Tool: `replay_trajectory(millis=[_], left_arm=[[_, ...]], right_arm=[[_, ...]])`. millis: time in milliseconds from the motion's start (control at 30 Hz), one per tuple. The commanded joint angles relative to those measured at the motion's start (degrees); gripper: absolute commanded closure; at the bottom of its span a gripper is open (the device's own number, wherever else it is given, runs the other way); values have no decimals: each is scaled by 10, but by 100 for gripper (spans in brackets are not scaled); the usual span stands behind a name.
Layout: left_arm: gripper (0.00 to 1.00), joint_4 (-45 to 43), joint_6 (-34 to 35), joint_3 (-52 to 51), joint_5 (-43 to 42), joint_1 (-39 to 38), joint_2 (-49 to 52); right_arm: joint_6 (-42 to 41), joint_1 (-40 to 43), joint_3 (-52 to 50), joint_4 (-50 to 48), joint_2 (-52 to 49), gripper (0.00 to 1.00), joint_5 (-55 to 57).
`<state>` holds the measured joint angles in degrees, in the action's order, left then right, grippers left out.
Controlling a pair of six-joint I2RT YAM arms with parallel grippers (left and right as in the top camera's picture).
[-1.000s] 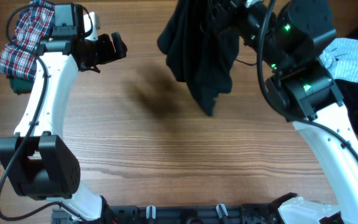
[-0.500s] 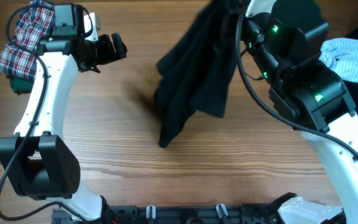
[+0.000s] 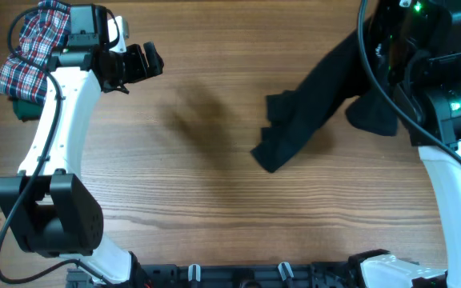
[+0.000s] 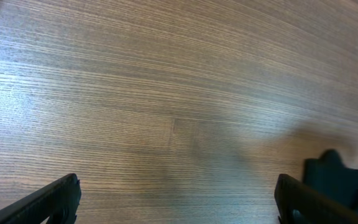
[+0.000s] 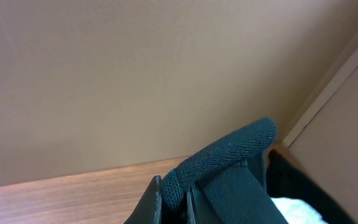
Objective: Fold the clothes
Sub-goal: 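Grasp the dark green shirt with the right gripper and drag it to center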
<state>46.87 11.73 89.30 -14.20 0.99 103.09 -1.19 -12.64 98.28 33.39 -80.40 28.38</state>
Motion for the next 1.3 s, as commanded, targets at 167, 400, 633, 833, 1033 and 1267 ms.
replay_trajectory(millis=[167, 400, 633, 833, 1033, 1267], left_arm=[[0, -2, 8, 10, 1, 64, -56], [0, -2, 8, 10, 1, 94, -99], [0, 1, 8, 10, 1, 94, -102], [0, 0, 8, 10, 1, 94, -102], [0, -3, 31, 10, -16, 91, -102], [1, -43, 2, 10, -52, 24, -90]], right_arm=[[-15, -12, 11, 7, 0, 96, -153], [-127, -59, 11, -15, -94, 96, -322], [-169, -142, 11, -66, -203, 64, -398], [-165, -179, 11, -72, -214, 27, -415], [-153, -160, 11, -46, -192, 22, -417], [-162, -76, 11, 37, -189, 22, -356]])
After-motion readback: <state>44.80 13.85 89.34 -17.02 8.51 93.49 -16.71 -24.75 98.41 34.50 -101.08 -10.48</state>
